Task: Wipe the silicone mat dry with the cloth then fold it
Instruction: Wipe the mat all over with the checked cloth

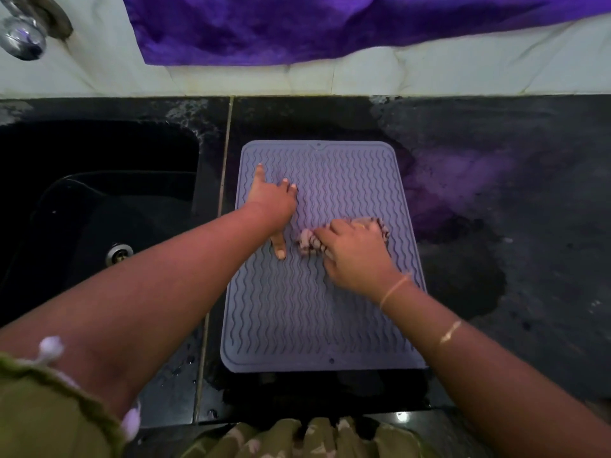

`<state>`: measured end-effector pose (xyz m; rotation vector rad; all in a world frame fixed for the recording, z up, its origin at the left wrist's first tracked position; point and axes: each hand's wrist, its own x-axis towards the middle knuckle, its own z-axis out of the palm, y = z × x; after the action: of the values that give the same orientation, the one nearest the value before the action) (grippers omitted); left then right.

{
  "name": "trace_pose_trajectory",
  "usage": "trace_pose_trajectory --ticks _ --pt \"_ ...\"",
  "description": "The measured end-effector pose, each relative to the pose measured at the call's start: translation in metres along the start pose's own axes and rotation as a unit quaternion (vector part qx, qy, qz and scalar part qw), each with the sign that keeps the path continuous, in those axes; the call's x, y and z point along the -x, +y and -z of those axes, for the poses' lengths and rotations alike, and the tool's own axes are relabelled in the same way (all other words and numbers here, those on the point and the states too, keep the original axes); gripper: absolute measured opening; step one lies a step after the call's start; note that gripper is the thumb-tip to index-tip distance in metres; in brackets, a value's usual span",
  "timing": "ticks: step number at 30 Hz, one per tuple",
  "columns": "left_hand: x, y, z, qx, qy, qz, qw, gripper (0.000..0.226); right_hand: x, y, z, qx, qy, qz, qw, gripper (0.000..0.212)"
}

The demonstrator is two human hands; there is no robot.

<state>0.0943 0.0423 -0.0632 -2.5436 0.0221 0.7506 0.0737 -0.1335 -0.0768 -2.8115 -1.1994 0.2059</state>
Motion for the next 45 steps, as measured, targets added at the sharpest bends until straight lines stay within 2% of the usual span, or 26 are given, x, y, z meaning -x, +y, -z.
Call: trace_pose_trajectory --ticks 3,5,7,8,10,12,14,16,18,20,27,31,34,36,37,41,45 --pt "0.005 0.001 0.003 0.014 0.002 0.002 1.000 0.101 0.039 -0.010 -0.006 -0.005 0.013 0.025 1.000 0.045" --pt "0.010 0.000 0.003 0.029 -0.013 0.005 0.999 0.113 0.053 -0.010 -0.007 -0.023 -0.002 0.025 0.999 0.045" --pt "0.016 -0.003 0.000 0.043 -0.032 0.005 0.999 0.130 0.052 -0.004 0.000 -0.085 -0.028 0.004 0.996 0.045" --pt "0.020 -0.004 -0.001 0.056 -0.034 0.001 0.998 0.131 0.045 0.001 0.006 -0.123 -0.031 -0.014 0.992 0.045" --pt "0.026 -0.004 -0.003 0.101 -0.021 -0.009 0.995 0.119 0.022 0.011 0.017 -0.152 0.015 -0.045 0.987 0.045" --pt "0.034 0.001 -0.006 0.185 -0.027 -0.025 0.982 0.103 -0.007 0.020 0.026 -0.135 0.038 -0.073 0.987 0.045" --pt "0.045 0.011 -0.013 0.214 -0.059 -0.046 0.974 0.112 -0.026 0.018 0.029 -0.093 -0.025 -0.084 0.992 0.045" --pt "0.052 0.020 -0.022 0.194 -0.066 -0.047 0.978 0.128 -0.029 0.008 0.021 -0.021 -0.089 -0.059 0.994 0.045" --pt "0.054 0.022 -0.027 0.195 -0.058 -0.032 0.979 0.132 -0.017 -0.001 0.014 0.027 -0.087 -0.025 0.995 0.043" --pt "0.054 0.022 -0.026 0.201 -0.053 -0.028 0.978 0.132 0.003 -0.002 0.009 0.017 -0.073 0.003 0.997 0.042" --pt "0.050 0.024 -0.029 0.213 -0.063 -0.017 0.975 0.135 0.083 -0.008 0.001 -0.017 -0.106 0.130 0.986 0.045" --pt "0.051 0.024 -0.032 0.220 -0.062 -0.015 0.973 0.133 0.093 -0.002 0.013 -0.067 -0.151 0.147 0.975 0.044" --pt "0.053 0.024 -0.030 0.225 -0.061 -0.015 0.972 0.133 0.073 0.004 0.021 -0.118 -0.067 0.089 0.987 0.045" --pt "0.053 0.026 -0.027 0.221 -0.060 -0.007 0.973 0.134 0.052 0.005 0.022 -0.096 0.008 0.032 0.995 0.049" --pt "0.053 0.026 -0.027 0.219 -0.060 -0.003 0.974 0.134 0.043 0.003 0.022 -0.077 0.015 0.008 0.997 0.050" --pt "0.052 0.026 -0.027 0.215 -0.061 -0.001 0.975 0.135 0.040 -0.013 0.005 -0.003 -0.070 0.018 0.997 0.051" --pt "0.050 0.025 -0.030 0.220 -0.062 -0.005 0.974 0.136 0.076 -0.010 0.000 0.005 -0.048 0.073 0.996 0.046"
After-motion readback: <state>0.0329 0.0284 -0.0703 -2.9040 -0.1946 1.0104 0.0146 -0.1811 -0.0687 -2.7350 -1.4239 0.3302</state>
